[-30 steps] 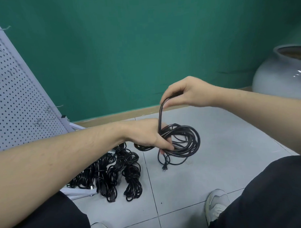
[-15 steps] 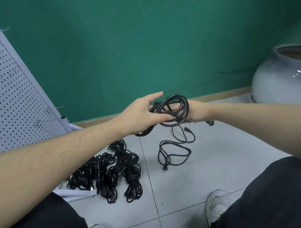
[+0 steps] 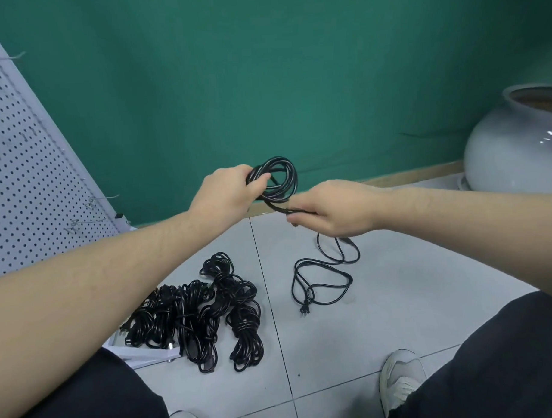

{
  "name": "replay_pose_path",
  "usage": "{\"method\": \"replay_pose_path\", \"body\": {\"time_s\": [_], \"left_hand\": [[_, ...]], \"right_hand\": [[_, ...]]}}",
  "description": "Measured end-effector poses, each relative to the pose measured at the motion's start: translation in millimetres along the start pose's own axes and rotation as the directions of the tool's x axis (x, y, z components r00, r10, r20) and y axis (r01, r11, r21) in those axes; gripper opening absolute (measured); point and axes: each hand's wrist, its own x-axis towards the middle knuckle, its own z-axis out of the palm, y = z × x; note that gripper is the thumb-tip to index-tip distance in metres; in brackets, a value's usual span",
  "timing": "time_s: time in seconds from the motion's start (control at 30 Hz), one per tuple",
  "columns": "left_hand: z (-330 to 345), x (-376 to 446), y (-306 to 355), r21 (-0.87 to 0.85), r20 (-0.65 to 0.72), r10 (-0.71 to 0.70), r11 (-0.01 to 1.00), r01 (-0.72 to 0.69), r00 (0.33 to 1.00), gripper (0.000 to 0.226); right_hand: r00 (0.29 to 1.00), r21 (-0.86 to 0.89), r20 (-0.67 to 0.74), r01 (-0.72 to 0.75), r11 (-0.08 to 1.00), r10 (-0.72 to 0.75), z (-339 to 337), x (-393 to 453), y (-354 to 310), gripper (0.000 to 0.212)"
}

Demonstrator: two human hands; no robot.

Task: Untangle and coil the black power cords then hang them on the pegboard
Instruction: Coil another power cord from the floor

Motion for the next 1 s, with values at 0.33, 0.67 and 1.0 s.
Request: {"method": "replay_pose_path", "body": {"time_s": [0.33, 0.67, 1.0], "left_hand": [[18.3, -26.7, 13.9, 0.328, 0.275, 0.263, 0.879, -0.347, 0.925, 0.024], [4.0, -21.7, 8.2, -0.053, 0.213, 0.569, 0.818, -0.572, 0.794, 0.043], [7.6, -28.9, 23.4, -0.393, 0.032, 0.328, 0.873, -0.290, 0.944, 0.030]], "right_hand": [[0.982, -0.156, -0.191, -0.029, 0.987, -0.001, -19.0, -0.1, -2.6, 0.046], [0.949, 0.521, -0.233, -0.065, 0.851, 0.215, -22.4, 1.2, 17.9, 0.024], [0.923, 0.691, -0.074, -0.226, 0.687, 0.378, -5.4, -9.0, 36.7, 0.040]]}}
